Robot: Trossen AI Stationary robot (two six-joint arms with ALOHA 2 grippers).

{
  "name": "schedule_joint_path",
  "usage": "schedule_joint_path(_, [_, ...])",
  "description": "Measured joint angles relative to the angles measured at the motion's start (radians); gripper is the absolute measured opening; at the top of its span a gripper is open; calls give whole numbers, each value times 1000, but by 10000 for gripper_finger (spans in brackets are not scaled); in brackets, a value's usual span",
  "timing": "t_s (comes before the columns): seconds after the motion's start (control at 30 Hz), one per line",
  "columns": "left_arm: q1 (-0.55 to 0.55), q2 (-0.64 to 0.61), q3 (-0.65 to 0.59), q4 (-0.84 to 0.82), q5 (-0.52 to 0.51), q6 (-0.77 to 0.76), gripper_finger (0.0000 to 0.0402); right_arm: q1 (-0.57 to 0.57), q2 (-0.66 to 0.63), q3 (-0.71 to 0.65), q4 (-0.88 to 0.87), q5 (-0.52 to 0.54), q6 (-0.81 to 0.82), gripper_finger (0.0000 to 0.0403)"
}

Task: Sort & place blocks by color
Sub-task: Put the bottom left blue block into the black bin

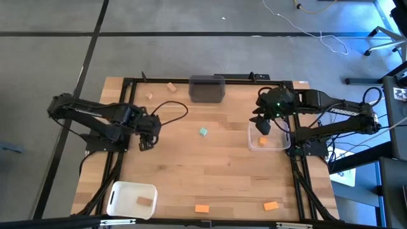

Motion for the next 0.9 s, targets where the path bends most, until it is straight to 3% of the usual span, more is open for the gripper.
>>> schedule_joint_path(0.2, [50, 72, -39, -2, 3, 25, 206, 0, 0, 0, 0, 2, -10, 200])
schedule_joint_path(0.5, [120, 110, -222, 49, 64, -25, 206, 0, 0, 0, 0, 2, -60, 200])
schedule_joint_path(0.9, [140, 111, -315, 160, 121, 276, 206, 0, 0, 0, 1, 2, -67, 200])
